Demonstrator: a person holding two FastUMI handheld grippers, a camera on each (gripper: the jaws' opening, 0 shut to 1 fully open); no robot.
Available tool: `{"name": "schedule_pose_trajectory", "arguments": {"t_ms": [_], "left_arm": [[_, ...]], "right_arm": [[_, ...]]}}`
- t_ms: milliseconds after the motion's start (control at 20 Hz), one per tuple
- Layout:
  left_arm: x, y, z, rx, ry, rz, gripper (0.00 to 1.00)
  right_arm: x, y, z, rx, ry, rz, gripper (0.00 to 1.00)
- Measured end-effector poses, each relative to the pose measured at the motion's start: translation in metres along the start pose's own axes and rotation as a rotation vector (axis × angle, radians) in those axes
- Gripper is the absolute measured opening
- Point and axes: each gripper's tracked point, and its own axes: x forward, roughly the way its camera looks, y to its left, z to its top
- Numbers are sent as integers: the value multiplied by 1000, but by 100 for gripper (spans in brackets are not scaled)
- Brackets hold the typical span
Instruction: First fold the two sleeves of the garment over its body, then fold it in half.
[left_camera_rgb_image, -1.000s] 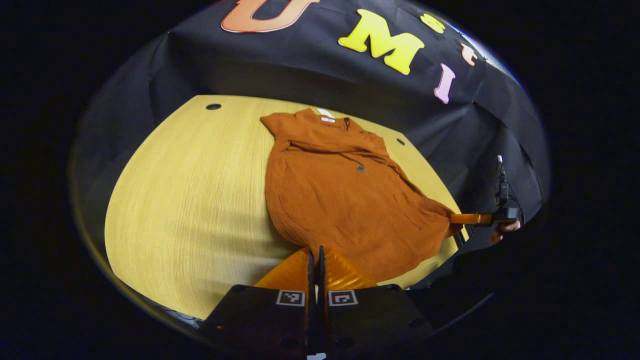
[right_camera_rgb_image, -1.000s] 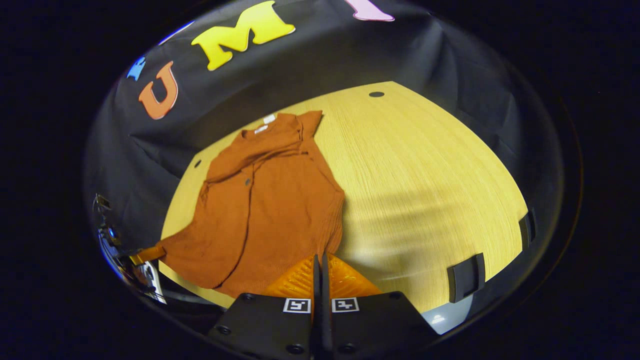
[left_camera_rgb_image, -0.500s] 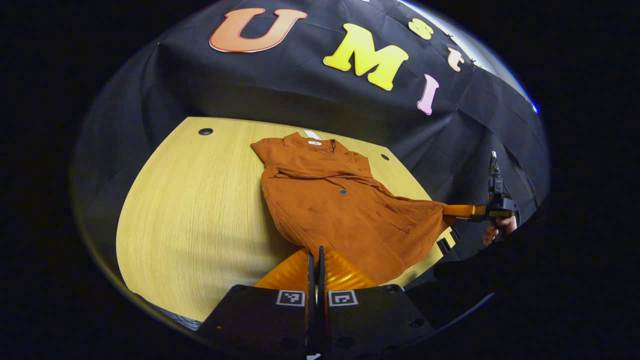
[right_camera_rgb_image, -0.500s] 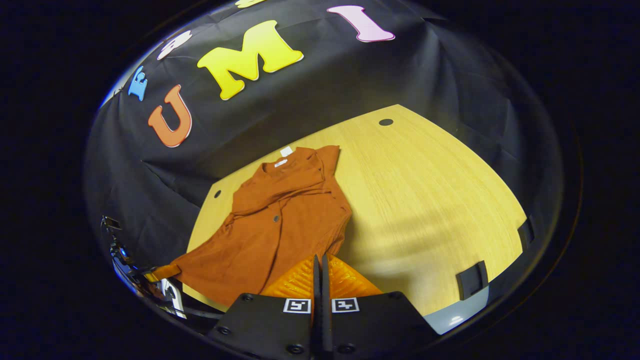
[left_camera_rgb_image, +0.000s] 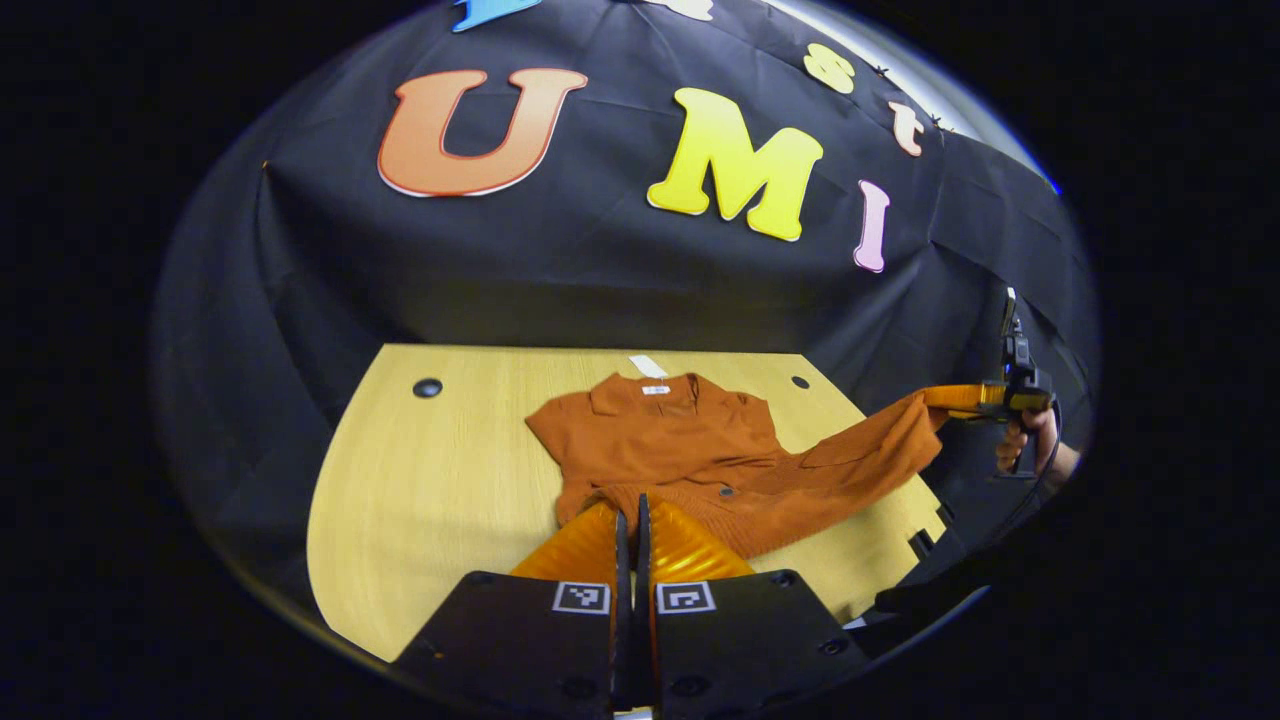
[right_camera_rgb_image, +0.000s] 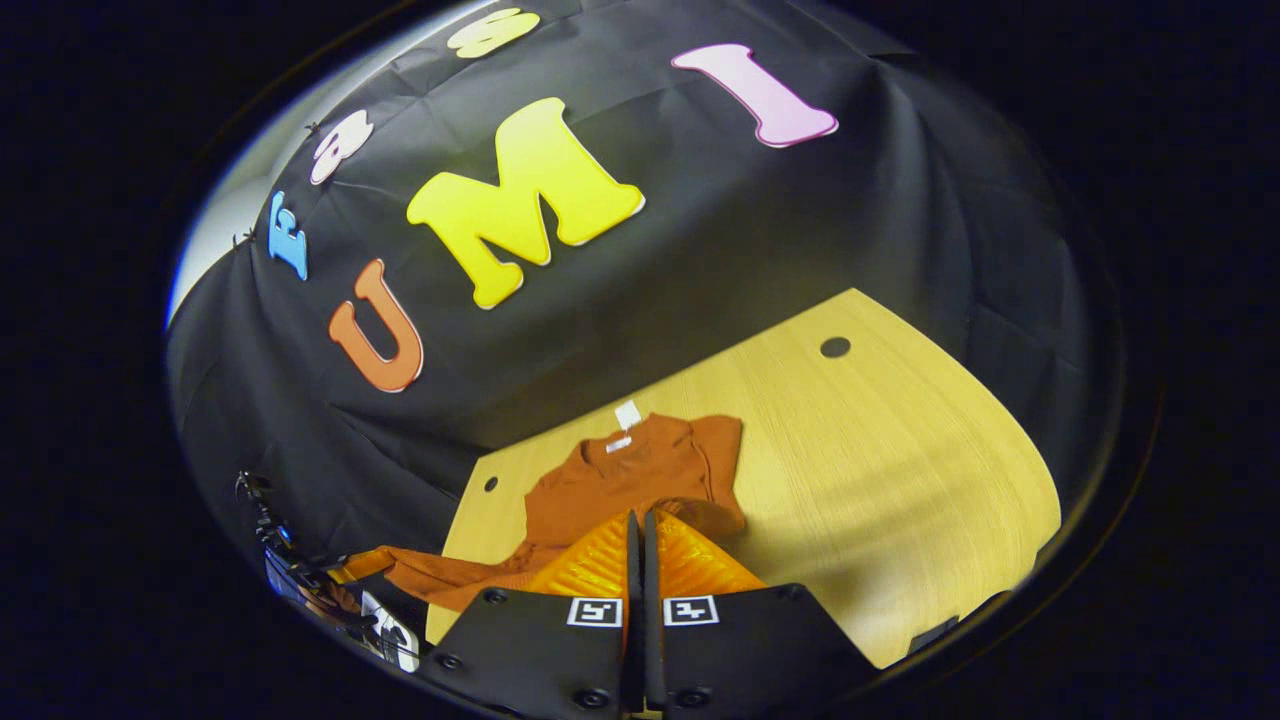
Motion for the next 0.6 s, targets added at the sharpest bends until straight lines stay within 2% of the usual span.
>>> {"name": "schedule_pose_trajectory", "arguments": {"t_ms": [150, 300, 450, 600], "left_arm": [[50, 22, 43, 32, -6, 25, 3], [109, 43, 76, 1, -13, 46, 3], [169, 56, 91, -42, -7, 64, 3], [224, 74, 82, -40, 22, 107, 3]], "right_arm": [[59, 7, 39, -46, 8, 23, 0], [128, 8, 64, -107, 31, 30, 0], [194, -4, 80, -130, 44, 25, 0], [256, -30, 79, -146, 62, -12, 0]]}}
